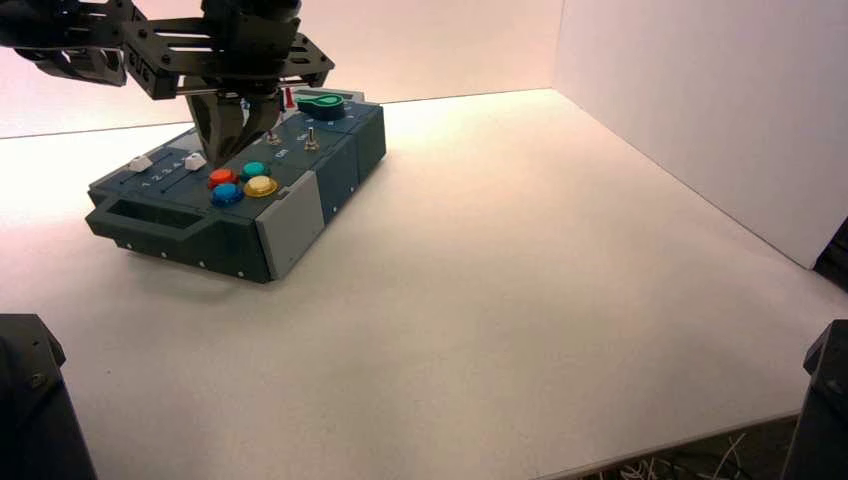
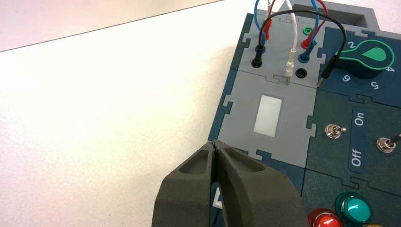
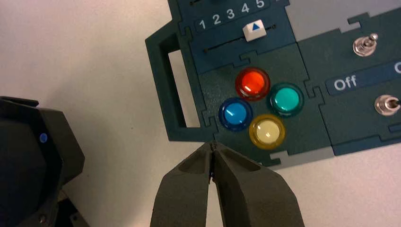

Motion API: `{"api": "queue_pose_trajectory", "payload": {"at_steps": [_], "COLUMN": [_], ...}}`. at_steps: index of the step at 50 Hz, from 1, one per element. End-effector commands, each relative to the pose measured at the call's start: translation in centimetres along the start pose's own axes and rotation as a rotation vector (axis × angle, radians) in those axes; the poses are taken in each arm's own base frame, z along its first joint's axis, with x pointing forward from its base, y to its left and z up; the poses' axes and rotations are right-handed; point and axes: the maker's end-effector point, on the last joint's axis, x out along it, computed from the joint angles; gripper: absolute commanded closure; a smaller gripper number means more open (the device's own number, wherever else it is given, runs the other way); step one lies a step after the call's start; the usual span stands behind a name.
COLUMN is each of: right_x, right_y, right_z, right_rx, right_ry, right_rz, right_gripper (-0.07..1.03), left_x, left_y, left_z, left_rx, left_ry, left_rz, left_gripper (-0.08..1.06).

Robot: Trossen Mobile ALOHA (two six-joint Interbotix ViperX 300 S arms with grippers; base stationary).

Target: Push the blue button with the right gripper.

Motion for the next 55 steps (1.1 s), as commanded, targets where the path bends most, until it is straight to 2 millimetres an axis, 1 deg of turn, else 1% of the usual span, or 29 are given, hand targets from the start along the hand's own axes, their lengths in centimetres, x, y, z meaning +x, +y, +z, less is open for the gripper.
{"api": "queue_pose_trajectory", "payload": {"at_steps": [1,11,16,26,45,55], "right_x": [-1.3,-0.4,0.2,0.6,0.8,1.0], "right_y": [1.0,0.9,0.8,0.5,-1.6,-2.1], "right_z": [2.2,2.7,2.6,2.9,3.0,3.3], "right_rx": [-0.023,-0.032,-0.036,-0.038,-0.036,-0.036], "right_ry": [-0.059,-0.054,-0.038,-0.034,-0.032,-0.035], "right_rz": [0.015,0.014,0.012,0.008,-0.026,-0.032], "right_gripper": [0.98,0.98,0.98,0.98,0.98,0.98], "left_x": [-0.2,-0.3,-0.3,-0.4,-0.4,-0.4], "left_y": [0.3,0.3,0.3,0.3,0.2,0.2], "left_z": [0.9,0.9,0.9,1.0,0.9,0.9], "left_rx": [-0.006,-0.006,-0.006,-0.006,-0.006,-0.006], "left_ry": [-0.03,-0.031,-0.031,-0.035,-0.03,-0.03], "left_rz": [0.008,0.008,0.008,0.008,0.007,0.007], "left_gripper": [1.01,1.01,1.01,1.01,1.01,1.01]}}
